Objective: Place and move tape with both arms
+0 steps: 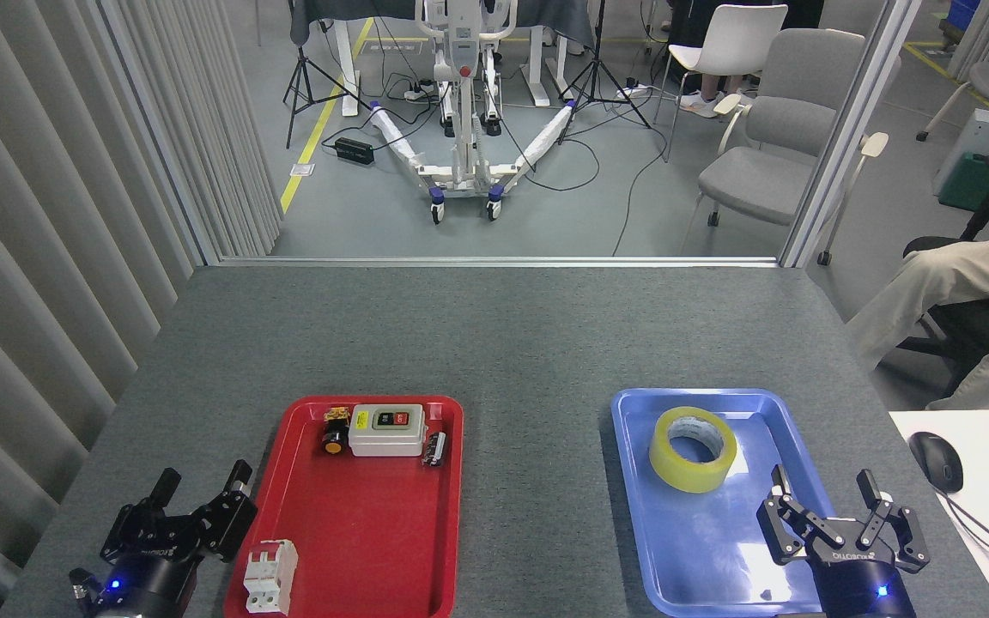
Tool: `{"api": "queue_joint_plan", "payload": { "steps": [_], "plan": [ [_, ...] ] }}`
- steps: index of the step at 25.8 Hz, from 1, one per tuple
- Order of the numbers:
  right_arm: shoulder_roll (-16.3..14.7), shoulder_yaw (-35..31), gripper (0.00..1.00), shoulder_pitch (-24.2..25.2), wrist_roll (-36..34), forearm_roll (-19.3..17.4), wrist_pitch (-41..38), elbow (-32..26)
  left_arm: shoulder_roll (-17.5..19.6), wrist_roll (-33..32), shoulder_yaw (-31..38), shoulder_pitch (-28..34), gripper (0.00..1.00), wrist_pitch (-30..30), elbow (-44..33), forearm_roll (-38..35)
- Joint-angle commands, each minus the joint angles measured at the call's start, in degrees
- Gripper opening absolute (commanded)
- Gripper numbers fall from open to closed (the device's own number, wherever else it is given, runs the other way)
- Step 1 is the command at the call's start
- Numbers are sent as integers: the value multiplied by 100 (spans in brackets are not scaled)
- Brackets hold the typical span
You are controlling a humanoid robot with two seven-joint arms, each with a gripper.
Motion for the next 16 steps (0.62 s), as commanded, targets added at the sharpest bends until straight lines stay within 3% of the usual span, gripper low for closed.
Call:
{"api": "queue_joint_plan", "payload": {
  "steps": [1, 9, 16],
  "plan": [
    [1, -5, 100, 8, 8, -4, -7, -11, 16, 131, -10, 54, 100, -56, -134, -53],
    [10, 12, 100, 78, 8, -30, -7, -90, 131, 87, -28, 54, 100, -73, -213, -70],
    [10, 4, 100, 403, 8, -100, 10, -591, 183, 131, -168, 54, 100, -47, -257, 26]
  ]
}}
